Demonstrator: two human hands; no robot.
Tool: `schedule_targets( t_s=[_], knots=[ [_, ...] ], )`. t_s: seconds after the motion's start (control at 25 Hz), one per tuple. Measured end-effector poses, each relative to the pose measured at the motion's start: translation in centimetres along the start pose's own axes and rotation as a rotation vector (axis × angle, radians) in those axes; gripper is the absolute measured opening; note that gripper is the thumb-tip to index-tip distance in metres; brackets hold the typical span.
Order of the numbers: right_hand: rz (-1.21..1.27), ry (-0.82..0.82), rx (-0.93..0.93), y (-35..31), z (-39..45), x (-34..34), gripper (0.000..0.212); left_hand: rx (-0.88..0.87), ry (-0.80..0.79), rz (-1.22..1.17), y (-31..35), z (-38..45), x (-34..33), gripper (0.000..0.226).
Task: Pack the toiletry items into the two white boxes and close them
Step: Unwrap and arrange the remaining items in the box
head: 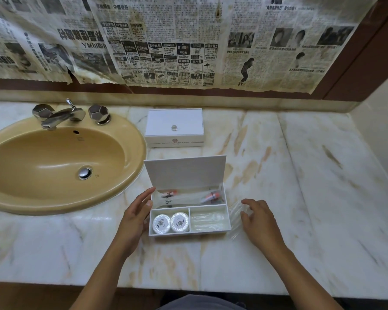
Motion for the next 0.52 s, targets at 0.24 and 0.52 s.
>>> schedule_targets(
  t_s=[0.24, 0.52],
  knots=[
    [-0.21, -0.053, 0.078, 0.29, 0.24, 0.26, 0.031, 0.001, -0.002, 0.013, -0.28, 0.14, 0.13, 0.034],
    [-0.26, -0.025, 0.114, -0.43, 0.5, 0.82, 0.017, 0.007, 0.002, 0.008, 0.09, -0.06, -0.09, 0.033]
  ],
)
Point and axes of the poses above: each hand's wrist, its own z-axis towards the middle knuckle, its own x-axis out of the back of the hand, y = z × x, the point moved 2 cm from there along z, towards the middle knuckle, and after that the axes turned 6 degrees about -y, right-handed, at the moved point
